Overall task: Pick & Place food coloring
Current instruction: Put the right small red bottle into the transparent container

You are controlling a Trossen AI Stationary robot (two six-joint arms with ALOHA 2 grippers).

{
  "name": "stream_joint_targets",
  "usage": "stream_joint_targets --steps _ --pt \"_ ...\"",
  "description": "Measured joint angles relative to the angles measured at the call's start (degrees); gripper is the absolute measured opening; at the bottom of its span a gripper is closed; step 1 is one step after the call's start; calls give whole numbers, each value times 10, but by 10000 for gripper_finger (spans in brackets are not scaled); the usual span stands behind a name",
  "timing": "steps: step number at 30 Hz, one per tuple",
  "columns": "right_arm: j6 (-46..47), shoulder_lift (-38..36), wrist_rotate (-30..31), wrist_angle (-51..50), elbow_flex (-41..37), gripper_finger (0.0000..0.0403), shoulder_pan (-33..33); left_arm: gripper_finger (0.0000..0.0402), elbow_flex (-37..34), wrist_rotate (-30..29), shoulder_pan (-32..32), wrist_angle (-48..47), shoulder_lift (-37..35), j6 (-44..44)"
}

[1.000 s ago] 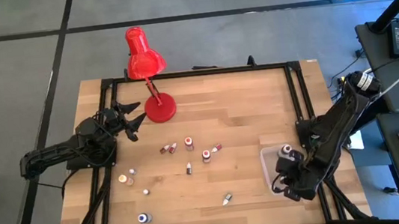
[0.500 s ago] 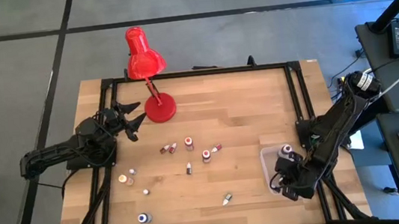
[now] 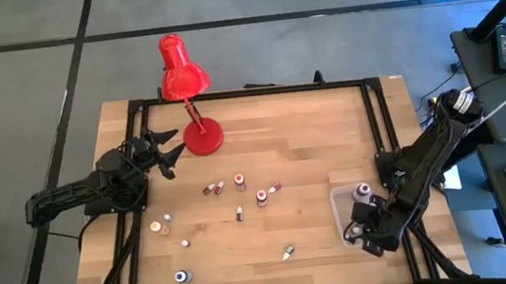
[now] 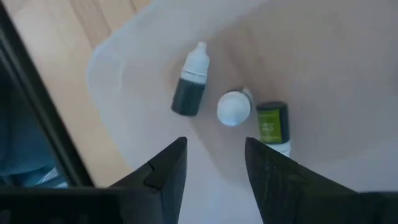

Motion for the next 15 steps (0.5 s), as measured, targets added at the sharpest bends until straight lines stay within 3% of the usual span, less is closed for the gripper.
stream_joint_targets --steps 6,9,15 --pt "-3 -45 19 -36 34 169 -31 259 0 0 0 0 0 0" --pt "-19 -72 67 -66 56 169 -51 259 0 0 0 0 0 0" --pt "-263 -110 190 -49 90 169 -98 259 0 1 0 0 0 0"
